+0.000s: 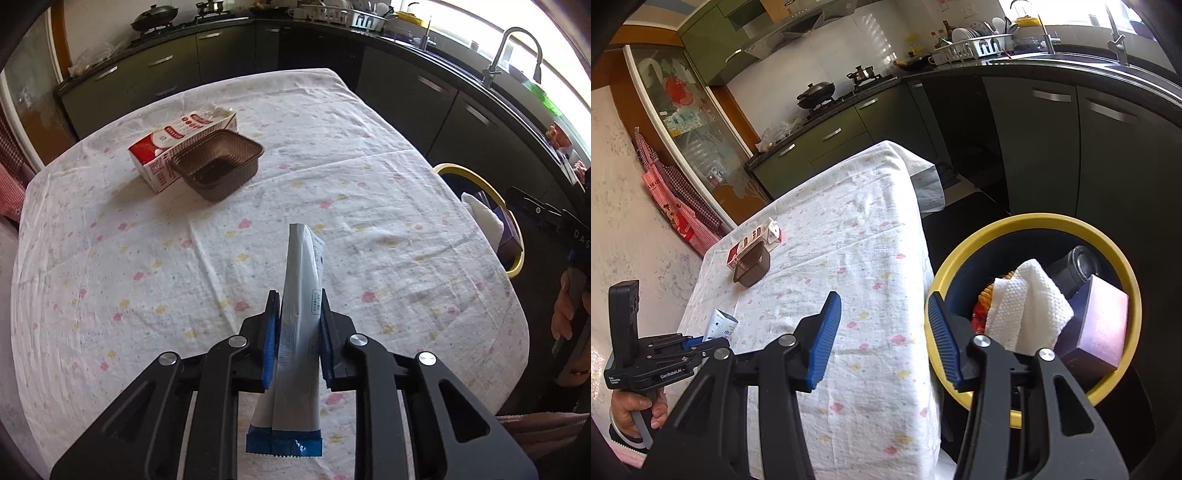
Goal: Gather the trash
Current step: 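Carry the silver-blue packet over the bin and open the left tool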
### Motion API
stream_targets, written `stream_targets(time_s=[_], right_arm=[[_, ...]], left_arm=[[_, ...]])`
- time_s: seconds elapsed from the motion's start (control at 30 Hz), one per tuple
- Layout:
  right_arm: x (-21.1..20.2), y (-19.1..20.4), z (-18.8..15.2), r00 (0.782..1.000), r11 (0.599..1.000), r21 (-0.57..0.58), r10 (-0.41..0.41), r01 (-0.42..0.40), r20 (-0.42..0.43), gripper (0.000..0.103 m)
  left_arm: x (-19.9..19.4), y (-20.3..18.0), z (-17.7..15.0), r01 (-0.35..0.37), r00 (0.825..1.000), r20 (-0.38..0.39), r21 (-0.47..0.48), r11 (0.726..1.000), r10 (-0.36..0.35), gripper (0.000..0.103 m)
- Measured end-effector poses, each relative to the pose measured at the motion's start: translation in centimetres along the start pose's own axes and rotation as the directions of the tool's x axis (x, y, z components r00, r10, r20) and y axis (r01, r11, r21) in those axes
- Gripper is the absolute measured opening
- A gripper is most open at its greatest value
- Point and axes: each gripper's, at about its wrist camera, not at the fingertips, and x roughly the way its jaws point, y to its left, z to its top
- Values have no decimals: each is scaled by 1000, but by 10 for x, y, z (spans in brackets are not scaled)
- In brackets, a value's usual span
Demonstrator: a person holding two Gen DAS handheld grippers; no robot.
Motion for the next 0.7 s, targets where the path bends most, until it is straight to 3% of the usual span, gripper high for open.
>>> stream_targets(time_s=[0.2,0.33,0.6,0.7], right_arm=[[-31,-30,1,996,996,69,-56,51,72,47],[-56,-60,-4,985,984,141,-128,111,113,47],[-85,-107,-19,969,954,244,-210,175,126,47],[-93,-115,-22,966,948,258,-224,185,131,47]], left_arm=[[-14,-46,26,79,995,49,137,987,-87,20],[-7,-96,54,155,984,48,241,958,-171,20],[44,-214,107,225,965,32,397,890,-259,21],[77,-248,122,251,963,-7,400,881,-271,21]])
